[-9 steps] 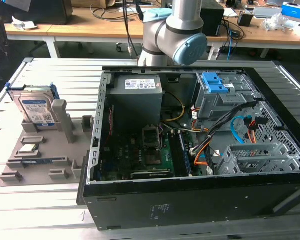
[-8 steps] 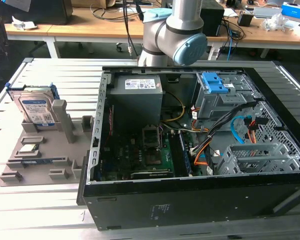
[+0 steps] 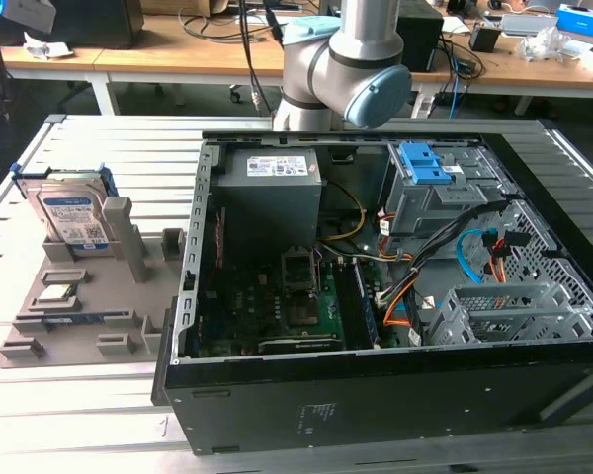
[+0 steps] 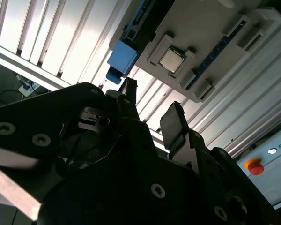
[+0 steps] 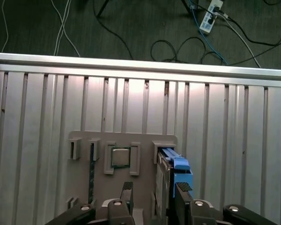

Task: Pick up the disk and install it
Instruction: 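Pick up the disk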

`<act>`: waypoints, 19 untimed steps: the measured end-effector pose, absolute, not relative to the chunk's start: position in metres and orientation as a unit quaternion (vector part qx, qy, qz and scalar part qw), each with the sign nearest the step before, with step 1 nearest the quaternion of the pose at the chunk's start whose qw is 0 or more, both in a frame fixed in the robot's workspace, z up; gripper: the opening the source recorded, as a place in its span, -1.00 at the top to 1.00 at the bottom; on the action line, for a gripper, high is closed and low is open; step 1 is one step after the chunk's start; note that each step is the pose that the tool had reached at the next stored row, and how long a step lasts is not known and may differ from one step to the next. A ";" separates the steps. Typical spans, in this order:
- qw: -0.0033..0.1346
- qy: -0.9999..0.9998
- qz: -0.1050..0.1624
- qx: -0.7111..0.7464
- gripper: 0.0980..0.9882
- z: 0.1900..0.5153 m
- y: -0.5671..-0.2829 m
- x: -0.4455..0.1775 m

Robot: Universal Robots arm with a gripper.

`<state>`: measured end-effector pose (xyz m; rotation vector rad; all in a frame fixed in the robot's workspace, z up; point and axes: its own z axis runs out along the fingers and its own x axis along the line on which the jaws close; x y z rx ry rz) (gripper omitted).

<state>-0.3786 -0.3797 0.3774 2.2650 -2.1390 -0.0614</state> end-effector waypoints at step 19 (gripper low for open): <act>0.013 -0.686 -0.020 0.727 0.14 0.360 -0.378 -0.364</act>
